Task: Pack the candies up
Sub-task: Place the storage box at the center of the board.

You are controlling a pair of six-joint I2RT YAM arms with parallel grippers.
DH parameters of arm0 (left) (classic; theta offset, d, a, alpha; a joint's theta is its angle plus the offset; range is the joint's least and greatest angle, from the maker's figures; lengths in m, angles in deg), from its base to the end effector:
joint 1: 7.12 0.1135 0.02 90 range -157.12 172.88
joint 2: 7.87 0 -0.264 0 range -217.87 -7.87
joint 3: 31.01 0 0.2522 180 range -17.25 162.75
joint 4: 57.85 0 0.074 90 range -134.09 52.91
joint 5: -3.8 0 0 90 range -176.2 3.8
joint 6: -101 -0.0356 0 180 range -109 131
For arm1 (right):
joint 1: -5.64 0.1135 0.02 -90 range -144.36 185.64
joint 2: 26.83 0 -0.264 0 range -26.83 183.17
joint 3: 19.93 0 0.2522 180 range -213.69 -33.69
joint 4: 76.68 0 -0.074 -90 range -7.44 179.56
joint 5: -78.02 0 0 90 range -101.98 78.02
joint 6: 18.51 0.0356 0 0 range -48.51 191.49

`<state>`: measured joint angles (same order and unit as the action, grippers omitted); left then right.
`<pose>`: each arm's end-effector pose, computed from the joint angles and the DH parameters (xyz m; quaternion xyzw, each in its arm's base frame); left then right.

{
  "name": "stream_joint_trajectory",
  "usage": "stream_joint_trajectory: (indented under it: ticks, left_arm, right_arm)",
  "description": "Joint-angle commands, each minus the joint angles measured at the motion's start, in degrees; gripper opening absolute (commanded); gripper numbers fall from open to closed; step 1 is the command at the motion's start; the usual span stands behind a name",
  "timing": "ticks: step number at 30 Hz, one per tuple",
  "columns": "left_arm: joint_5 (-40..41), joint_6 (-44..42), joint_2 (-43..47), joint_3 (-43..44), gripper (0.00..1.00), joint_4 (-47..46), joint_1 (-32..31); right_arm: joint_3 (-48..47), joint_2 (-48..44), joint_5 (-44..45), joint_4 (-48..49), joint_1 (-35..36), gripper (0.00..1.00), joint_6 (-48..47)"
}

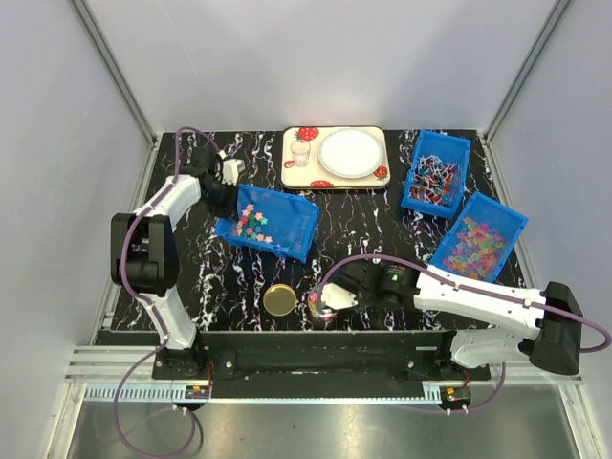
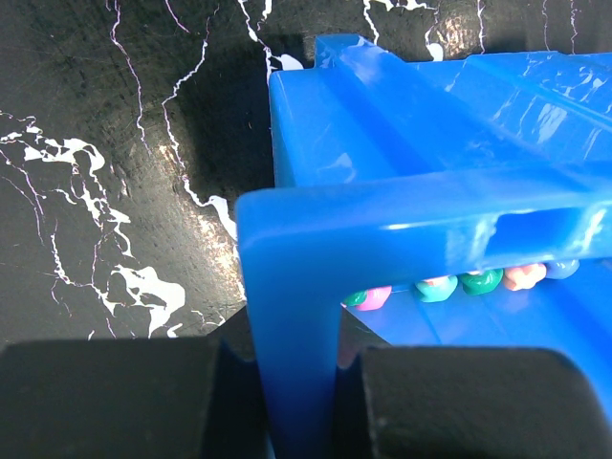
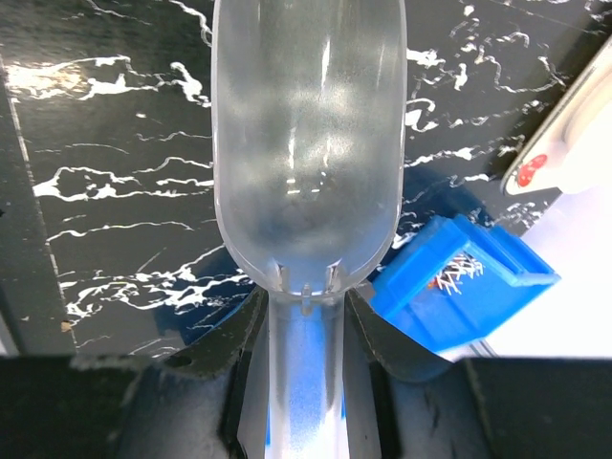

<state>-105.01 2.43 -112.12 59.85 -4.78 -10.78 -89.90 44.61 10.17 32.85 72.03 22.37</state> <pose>0.3718 -0.0353 0.2122 0.1360 0.9568 -0.1512 0.2079 0.1009 0.1974 0.2556 -0.8037 0.5426 -0.1644 0.1808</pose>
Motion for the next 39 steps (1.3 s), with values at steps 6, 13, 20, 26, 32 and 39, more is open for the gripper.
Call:
stream_joint_trajectory:
  ticks: [6, 13, 20, 26, 32, 39]
  left_arm:
    - [-2.81, 0.49, 1.41, 0.77, 0.0, -2.57, 0.32]
    - [-2.9, 0.32, 1.59, 0.95, 0.0, -2.48, 0.32]
    - [-1.59, 0.14, 2.03, 2.09, 0.0, -0.2, 0.32]
    - [-0.71, -0.03, 1.51, 2.61, 0.0, 0.85, 0.32]
    - [1.58, 0.23, -0.96, 3.84, 0.0, 2.17, 0.32]
    - [3.34, 0.67, -3.07, 5.17, 0.12, 3.14, 0.32]
  right_arm:
    - [-3.21, -0.34, 5.09, 0.9, 0.49, 0.0, -2.38]
    - [-4.7, -1.92, 1.59, 3.35, -0.03, 0.0, -1.07]
    - [-2.43, -4.64, -5.7, 16.44, -4.16, 0.0, 0.17]
    - [1.53, -2.89, -6.42, 33.22, -7.24, 0.0, 1.57]
    - [0.92, 0.45, -6.25, 42.9, -9.61, 0.0, 6.14]
    - [3.21, 0.98, -5.63, 47.21, -9.7, 0.0, 7.64]
